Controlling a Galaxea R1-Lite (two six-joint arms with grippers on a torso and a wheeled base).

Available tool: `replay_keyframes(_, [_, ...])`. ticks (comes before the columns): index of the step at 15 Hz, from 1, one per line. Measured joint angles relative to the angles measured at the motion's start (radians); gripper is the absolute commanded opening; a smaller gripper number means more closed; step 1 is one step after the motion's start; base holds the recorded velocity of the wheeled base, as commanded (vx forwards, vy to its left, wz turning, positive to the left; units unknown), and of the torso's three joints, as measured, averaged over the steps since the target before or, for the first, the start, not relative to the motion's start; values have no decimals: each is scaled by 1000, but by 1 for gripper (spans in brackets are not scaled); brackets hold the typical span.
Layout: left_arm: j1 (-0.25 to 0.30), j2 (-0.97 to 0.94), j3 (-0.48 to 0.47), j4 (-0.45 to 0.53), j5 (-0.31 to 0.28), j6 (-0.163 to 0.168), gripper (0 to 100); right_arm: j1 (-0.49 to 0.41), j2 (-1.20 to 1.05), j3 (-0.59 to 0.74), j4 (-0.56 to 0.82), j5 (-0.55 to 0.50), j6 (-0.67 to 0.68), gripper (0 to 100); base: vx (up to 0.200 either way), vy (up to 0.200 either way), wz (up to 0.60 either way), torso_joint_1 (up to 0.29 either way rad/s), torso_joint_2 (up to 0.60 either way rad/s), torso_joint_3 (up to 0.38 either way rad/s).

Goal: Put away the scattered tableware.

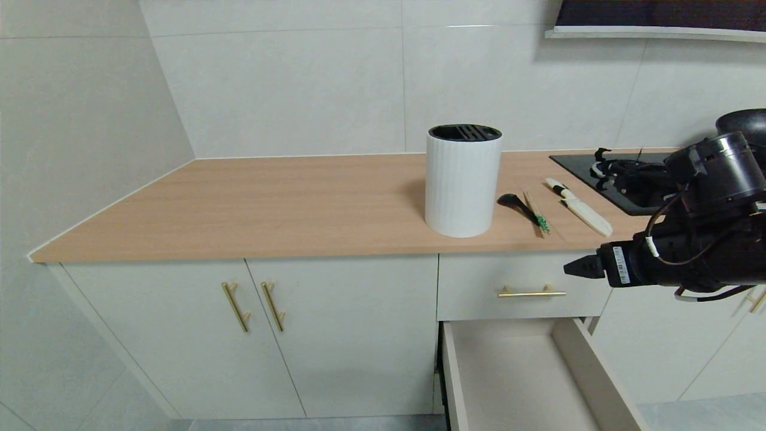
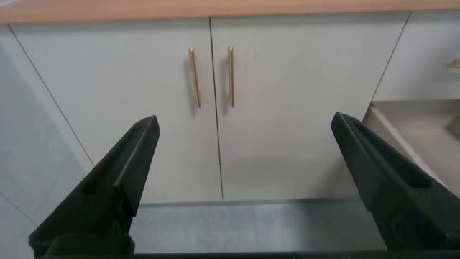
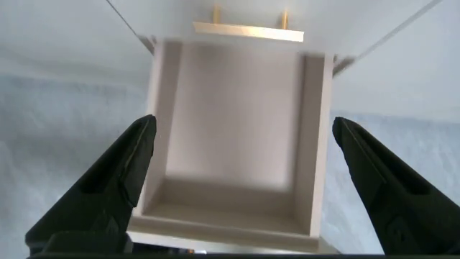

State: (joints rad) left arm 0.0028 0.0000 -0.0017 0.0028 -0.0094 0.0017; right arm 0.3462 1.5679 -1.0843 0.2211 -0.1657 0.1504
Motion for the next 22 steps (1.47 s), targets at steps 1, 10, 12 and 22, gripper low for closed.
replay_keyframes(1, [0, 0, 0, 0, 0, 0, 100, 0, 3, -1, -13, 0, 0, 100, 0, 0, 0, 51, -124, -80])
replay_keyframes(10, [0, 0, 0, 0, 0, 0, 100, -32, 204, -196, -269, -11, 19, 100, 0, 0, 0, 4, -8, -6])
replay_keyframes(12, [0, 0, 0, 0, 0, 0, 100, -49, 248, -209, -287, -11, 20, 100, 0, 0, 0, 0, 0, 0])
replay_keyframes(22, [0, 0, 0, 0, 0, 0, 100, -90, 443, -283, -329, -30, 49, 100, 0, 0, 0, 0, 0, 0])
